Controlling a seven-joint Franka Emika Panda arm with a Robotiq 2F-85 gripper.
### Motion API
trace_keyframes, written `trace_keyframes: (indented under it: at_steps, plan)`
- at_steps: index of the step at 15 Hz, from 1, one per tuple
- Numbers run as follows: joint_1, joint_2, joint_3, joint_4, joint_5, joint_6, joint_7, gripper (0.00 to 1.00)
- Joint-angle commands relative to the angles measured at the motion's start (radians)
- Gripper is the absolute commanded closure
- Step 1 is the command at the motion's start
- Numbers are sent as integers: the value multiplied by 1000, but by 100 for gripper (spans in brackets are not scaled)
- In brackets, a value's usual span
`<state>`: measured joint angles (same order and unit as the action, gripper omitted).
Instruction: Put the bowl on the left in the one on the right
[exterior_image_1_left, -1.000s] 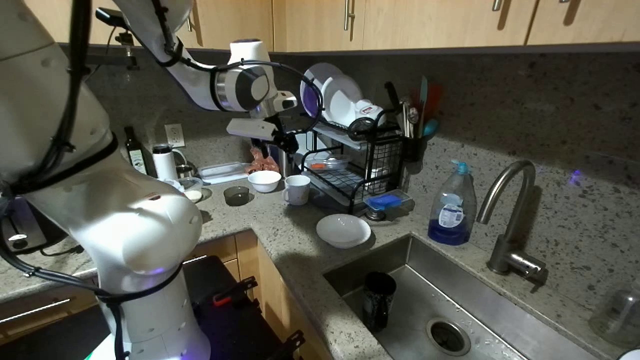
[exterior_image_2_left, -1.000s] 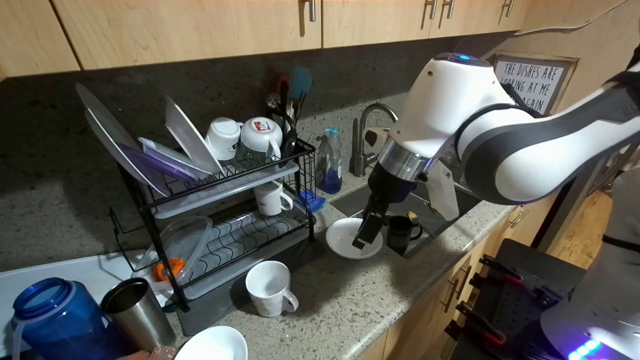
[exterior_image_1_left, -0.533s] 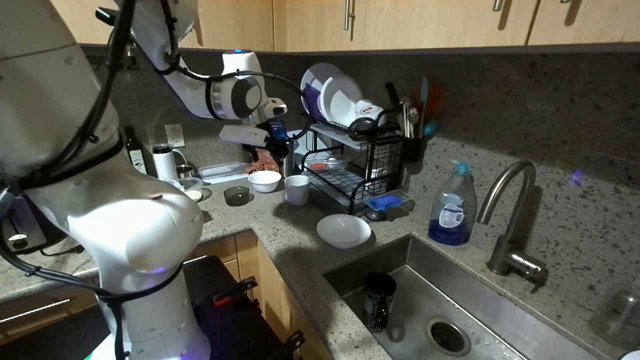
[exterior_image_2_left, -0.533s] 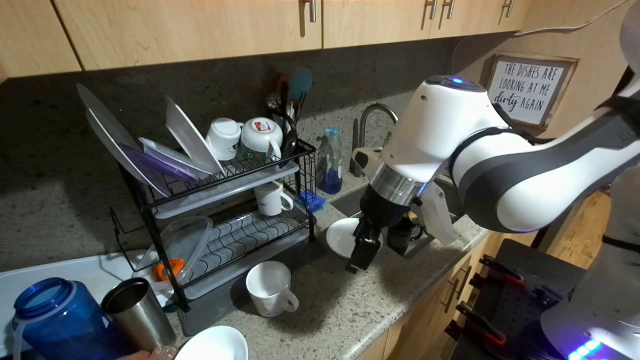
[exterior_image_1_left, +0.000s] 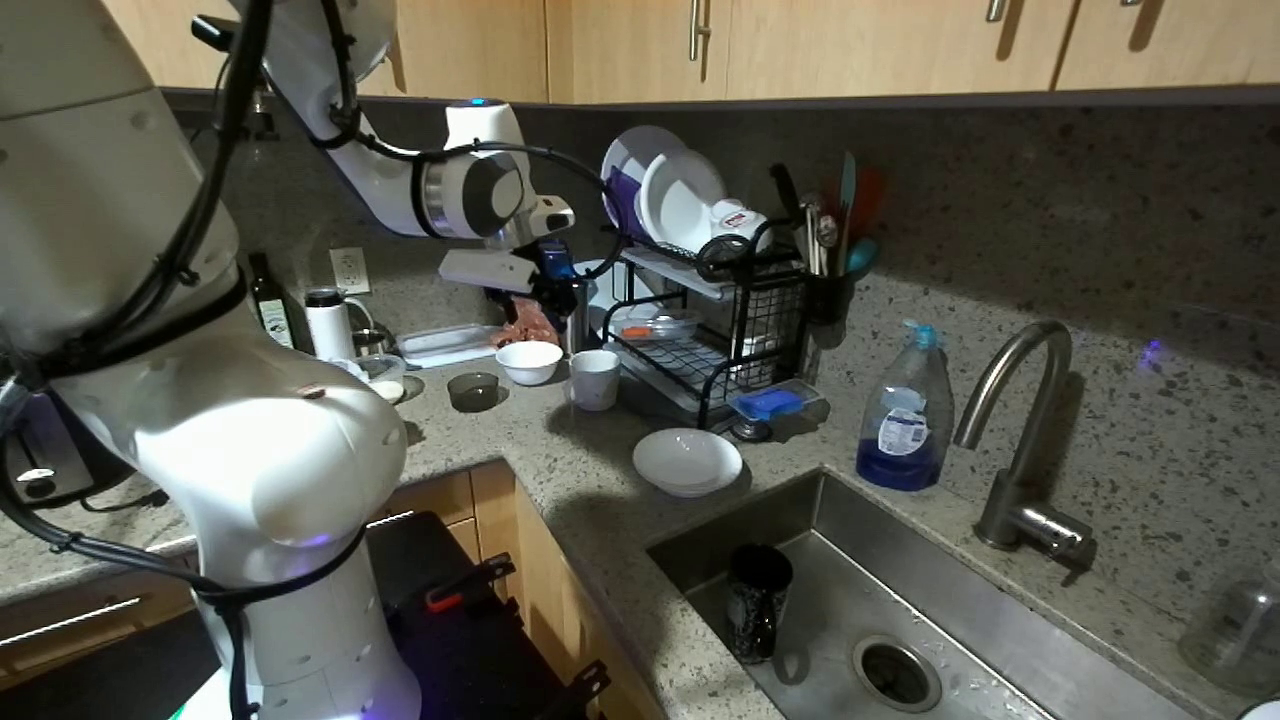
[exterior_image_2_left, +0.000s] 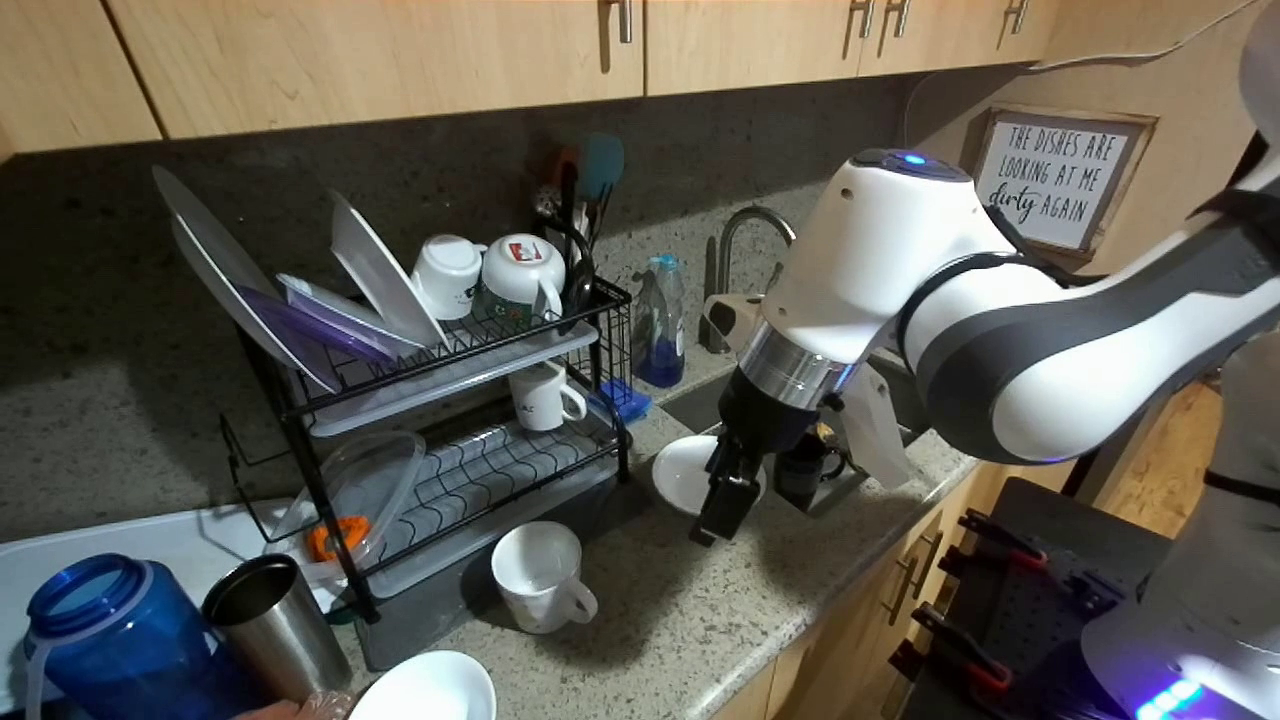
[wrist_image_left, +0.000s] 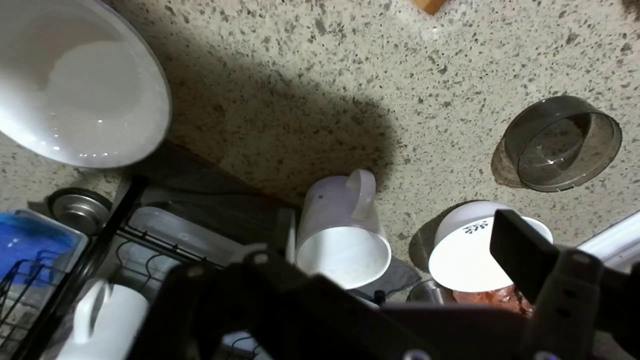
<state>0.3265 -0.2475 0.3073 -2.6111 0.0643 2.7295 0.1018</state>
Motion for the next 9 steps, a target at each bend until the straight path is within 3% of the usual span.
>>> trace_keyframes:
  at_steps: [1,9]
  plan:
    - [20,42,-8,13,35,51,-27,0]
    - [108,276,43,130,113,303,-24,0]
